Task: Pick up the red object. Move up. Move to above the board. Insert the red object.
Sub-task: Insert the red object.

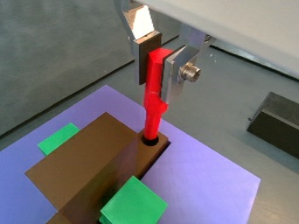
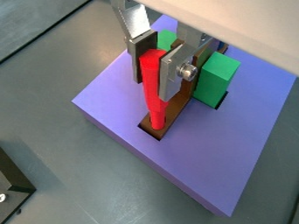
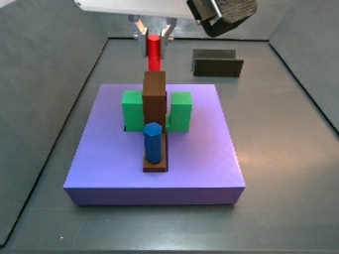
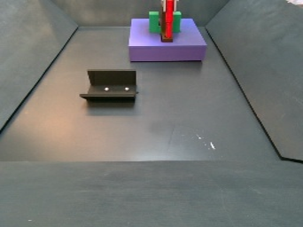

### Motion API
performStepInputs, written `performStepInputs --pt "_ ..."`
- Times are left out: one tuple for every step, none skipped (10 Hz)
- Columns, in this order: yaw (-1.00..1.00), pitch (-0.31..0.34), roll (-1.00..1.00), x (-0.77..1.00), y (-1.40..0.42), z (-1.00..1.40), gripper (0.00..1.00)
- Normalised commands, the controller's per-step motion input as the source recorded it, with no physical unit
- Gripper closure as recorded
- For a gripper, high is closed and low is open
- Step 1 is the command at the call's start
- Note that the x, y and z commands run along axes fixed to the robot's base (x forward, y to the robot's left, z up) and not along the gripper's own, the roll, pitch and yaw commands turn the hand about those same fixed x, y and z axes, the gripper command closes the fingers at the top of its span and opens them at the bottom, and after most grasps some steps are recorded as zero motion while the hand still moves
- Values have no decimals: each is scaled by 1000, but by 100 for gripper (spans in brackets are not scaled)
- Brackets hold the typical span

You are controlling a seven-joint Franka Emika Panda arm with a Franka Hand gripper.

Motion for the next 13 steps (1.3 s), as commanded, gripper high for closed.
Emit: performStepInputs --pt "0 -9 -146 46 0 -49 100" --pt "0 -20 -146 14 -3 -71 100" --pt "0 -29 -123 0 0 -117 100" --pt "0 -29 -103 0 0 -160 100" --pt "0 -33 -101 0 0 -174 100" --pt "23 -33 -103 0 -126 -114 100" --pt "46 -33 -51 0 -137 -160 100" --pt "26 -43 -53 0 -29 -246 100" --pt "6 -47 -56 0 0 -271 100" --pt "34 -26 -74 20 -51 -91 100" --pt "26 -1 -87 34 -37 0 100" --pt "17 0 -86 54 -29 0 100" --pt "17 0 -91 103 -26 0 100"
